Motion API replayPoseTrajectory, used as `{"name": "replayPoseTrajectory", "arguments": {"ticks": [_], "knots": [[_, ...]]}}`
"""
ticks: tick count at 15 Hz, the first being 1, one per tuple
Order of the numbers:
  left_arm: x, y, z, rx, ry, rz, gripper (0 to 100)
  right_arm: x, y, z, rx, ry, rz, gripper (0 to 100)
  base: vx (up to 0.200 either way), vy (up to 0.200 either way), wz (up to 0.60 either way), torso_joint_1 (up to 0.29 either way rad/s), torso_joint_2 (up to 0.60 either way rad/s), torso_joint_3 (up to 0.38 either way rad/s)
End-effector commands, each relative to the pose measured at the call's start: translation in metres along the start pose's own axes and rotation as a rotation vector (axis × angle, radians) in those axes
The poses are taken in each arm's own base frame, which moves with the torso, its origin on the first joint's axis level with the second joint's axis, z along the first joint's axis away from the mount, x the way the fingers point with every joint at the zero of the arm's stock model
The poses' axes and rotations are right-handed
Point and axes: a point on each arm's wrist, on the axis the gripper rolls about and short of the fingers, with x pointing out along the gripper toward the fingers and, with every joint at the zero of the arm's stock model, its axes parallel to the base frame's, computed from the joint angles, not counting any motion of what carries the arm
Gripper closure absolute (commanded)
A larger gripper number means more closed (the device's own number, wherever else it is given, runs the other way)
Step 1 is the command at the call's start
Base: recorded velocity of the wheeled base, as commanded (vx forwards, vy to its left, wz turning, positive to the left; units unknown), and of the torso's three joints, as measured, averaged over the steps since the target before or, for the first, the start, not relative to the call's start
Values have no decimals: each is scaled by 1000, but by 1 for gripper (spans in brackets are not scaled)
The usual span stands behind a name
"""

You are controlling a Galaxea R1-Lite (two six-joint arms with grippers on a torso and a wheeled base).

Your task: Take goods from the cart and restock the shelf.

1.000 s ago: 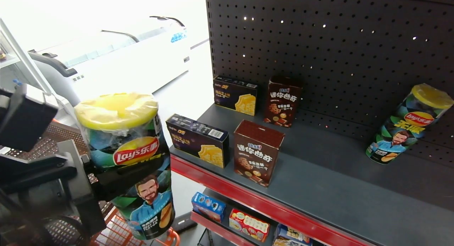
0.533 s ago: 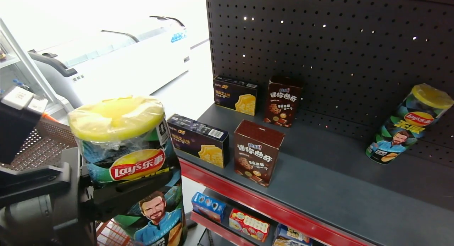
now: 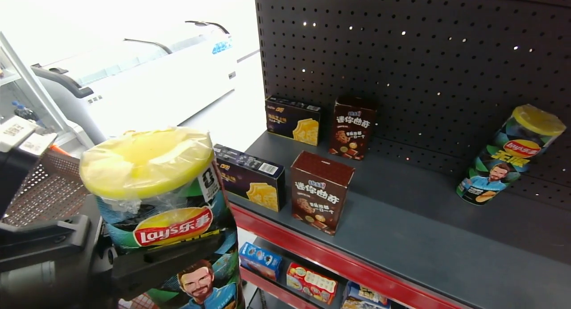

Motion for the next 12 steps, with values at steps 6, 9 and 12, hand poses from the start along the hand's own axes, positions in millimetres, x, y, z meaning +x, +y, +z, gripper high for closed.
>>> {"name": "replayPoseTrajectory", "arguments": {"ticks": [6,9,12], "knots": [[2,1,-1,-1,5,1,100,0,0,0,0,2,-2,0,0,0,-600,0,1,2],[2,1,-1,-1,5,1,100,0,0,0,0,0,-2,0,0,0,-600,2,1,4],[1,1,-2,-4,8,7,100,0,0,0,0,2,-2,0,0,0,0,0,0,0]]}}
